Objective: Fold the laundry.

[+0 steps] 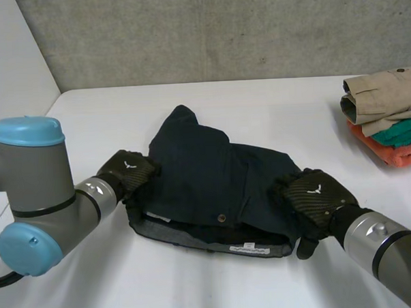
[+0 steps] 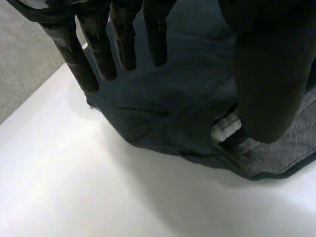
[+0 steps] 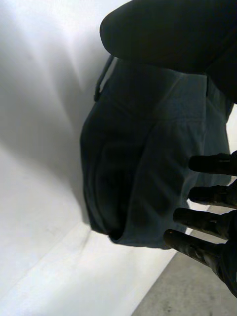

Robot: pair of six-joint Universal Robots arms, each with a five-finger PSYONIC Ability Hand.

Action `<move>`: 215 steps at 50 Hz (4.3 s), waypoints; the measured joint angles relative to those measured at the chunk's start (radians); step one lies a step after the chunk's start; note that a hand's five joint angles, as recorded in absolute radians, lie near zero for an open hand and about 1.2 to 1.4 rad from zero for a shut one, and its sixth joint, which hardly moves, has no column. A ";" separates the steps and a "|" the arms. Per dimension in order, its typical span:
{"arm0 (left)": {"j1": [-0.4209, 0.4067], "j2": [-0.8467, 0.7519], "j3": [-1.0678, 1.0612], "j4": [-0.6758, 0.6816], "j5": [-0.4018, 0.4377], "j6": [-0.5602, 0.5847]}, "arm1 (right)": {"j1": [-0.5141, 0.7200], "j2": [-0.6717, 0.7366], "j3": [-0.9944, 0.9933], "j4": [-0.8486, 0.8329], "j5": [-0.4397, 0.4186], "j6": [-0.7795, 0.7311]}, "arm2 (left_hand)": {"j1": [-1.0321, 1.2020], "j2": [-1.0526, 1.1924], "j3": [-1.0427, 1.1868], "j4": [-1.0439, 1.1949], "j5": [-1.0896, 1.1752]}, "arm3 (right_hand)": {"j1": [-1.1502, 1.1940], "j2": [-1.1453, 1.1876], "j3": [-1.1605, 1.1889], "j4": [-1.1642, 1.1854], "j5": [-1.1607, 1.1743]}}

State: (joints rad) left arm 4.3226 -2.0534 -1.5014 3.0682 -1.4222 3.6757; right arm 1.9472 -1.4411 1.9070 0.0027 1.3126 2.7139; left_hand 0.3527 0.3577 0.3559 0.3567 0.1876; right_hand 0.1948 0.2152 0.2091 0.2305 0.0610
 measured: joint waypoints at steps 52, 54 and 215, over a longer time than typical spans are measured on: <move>-0.580 -0.011 0.097 0.141 -0.343 -0.461 | 0.035 0.553 -0.649 -0.633 -0.023 -0.435 | 0.666 0.710 0.711 0.714 0.700 | 0.795 0.955 0.974 0.957 0.924; -0.606 -0.042 0.124 0.166 -0.351 -0.470 | 0.018 0.569 -0.647 -0.671 -0.025 -0.433 | 0.535 0.559 0.582 0.582 0.574 | 0.697 0.829 0.860 0.841 0.826; -0.031 0.381 -0.170 0.018 0.033 -0.094 | 0.025 0.018 -0.377 0.279 0.262 -0.394 | 0.774 0.832 0.833 0.840 0.775 | 0.783 0.949 0.975 0.958 0.925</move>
State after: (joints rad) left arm 4.2912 -1.6722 -1.6713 3.0860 -1.3889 3.5821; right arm 1.9727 -1.4236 1.5297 0.2819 1.5747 2.3195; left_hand 1.1268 1.1896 1.1894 1.1964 0.9624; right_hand 0.9773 1.1642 1.1838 1.1884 0.9858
